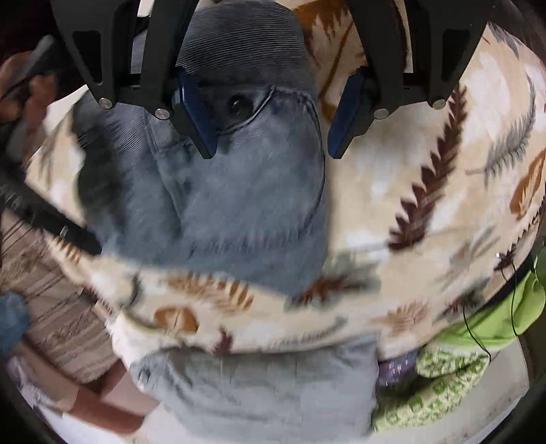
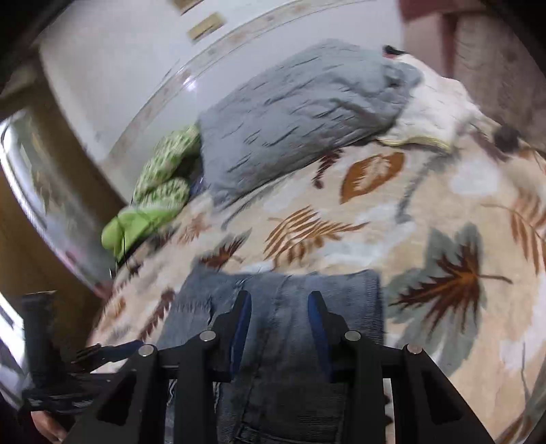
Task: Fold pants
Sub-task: 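Fold the held leg over the jeans seat with the left gripper and release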
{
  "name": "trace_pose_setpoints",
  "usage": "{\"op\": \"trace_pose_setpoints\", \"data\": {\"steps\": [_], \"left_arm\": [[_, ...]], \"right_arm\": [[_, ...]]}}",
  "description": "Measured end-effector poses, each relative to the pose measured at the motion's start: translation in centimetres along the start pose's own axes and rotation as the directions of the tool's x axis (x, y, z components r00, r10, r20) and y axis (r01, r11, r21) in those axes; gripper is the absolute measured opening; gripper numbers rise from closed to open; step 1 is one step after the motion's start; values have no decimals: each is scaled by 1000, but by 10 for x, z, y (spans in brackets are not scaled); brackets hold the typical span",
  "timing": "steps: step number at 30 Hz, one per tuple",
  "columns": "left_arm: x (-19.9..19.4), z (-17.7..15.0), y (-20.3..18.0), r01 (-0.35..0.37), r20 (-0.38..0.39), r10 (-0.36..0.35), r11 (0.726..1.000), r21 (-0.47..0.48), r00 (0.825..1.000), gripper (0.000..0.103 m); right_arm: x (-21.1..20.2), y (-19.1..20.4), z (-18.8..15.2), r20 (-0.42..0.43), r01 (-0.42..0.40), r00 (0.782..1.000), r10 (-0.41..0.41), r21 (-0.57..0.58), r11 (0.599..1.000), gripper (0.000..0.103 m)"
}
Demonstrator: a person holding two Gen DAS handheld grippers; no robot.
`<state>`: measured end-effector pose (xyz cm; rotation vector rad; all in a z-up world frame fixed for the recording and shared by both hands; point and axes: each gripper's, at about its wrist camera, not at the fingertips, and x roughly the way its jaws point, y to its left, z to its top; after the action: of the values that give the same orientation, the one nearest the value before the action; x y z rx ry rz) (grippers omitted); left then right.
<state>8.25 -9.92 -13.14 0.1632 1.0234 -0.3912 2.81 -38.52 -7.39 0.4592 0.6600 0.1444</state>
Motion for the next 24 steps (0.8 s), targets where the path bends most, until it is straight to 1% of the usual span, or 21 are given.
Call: {"op": "trace_pose_setpoints", "data": {"steps": [1, 2, 4, 5, 6, 8, 9, 12, 15, 16, 24], "left_arm": [[6, -4, -1, -3, 0, 3, 1000, 3, 1000, 68], [11, -6, -3, -10, 12, 10, 1000, 6, 1000, 70], [14, -10, -7, -35, 48, 33, 999, 26, 998, 76], [14, -11, -9, -63, 68, 60, 997, 44, 996, 80], [14, -11, -12, -93, 88, 88, 993, 65, 992, 82], [12, -11, -14, -131, 113, 121, 987, 88, 986, 85], [13, -10, -13, -137, 118, 126, 986, 90, 985, 86], [17, -7, -9, -141, 115, 133, 988, 62, 984, 91], [18, -7, -6, -148, 117, 142, 988, 45, 983, 95], [18, -8, -6, -148, 116, 142, 988, 41, 983, 95], [19, -9, -4, -154, 111, 151, 988, 12, 982, 98]], "right_arm": [[6, 3, -2, -25, 8, 1000, -8, -12, 1000, 37], [17, 5, -6, -68, 28, 997, -29, -22, 999, 37], [40, 2, -14, -167, 78, 983, -81, -25, 997, 39], [49, 0, -18, -203, 101, 974, -103, -21, 995, 40], [51, -2, -20, -193, 107, 975, -108, -15, 994, 40], [50, -1, -20, -192, 97, 976, -100, -23, 995, 48], [51, 0, -21, -190, 97, 977, -101, -30, 995, 49], [51, 7, -25, -178, 125, 974, -138, -82, 989, 49], [49, 7, -27, -176, 124, 975, -136, -78, 989, 50], [50, 6, -22, -177, 123, 975, -135, -75, 989, 50], [51, 9, -23, -171, 131, 975, -143, -84, 988, 50]]}}
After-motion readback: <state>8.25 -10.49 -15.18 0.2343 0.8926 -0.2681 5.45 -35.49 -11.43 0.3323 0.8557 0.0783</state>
